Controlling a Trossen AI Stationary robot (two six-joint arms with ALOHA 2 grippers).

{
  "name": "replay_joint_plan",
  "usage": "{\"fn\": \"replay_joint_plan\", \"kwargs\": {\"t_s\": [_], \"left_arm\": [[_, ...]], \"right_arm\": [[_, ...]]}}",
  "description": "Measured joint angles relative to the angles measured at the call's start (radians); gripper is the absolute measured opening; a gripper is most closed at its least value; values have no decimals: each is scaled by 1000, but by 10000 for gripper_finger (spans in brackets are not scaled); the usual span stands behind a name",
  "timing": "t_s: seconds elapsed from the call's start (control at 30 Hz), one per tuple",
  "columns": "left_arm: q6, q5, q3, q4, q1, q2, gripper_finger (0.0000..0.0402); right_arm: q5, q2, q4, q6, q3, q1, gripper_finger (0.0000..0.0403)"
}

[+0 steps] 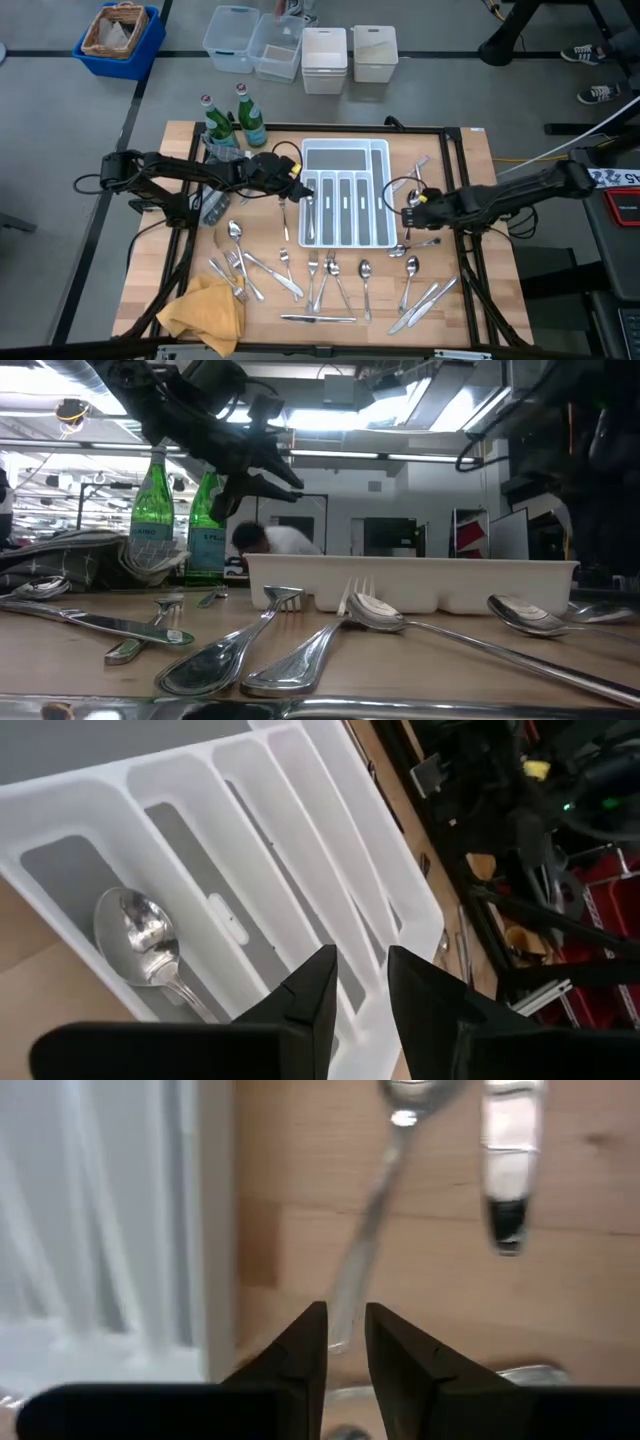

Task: Sort silverware
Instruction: Put the silver spoon into the silverware tray

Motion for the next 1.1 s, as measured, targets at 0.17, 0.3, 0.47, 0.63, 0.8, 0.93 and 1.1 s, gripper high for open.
{"fn": "replay_joint_plan", "kwargs": {"t_s": [0.17,0.3,0.47,0.63,0.8,0.93,1.1], "left_arm": [[0,0,0,-11,0,0,82],[-2,0,0,-14,-3,0,82],[-3,0,0,-18,-3,0,82],[-5,0,0,-19,-3,0,82],[1,0,0,-19,-3,0,82],[2,0,0,-19,-3,0,82],[2,0,0,-19,-3,0,82]], "right_arm": [[52,87,17,22,0,0,76],[104,132,16,48,-1,-7,76],[108,170,17,46,-1,-58,76],[104,183,49,-5,-2,-118,76],[104,183,86,-81,-2,-172,76],[94,184,83,-95,-2,-212,76],[73,205,86,-117,-2,-232,76]]}}
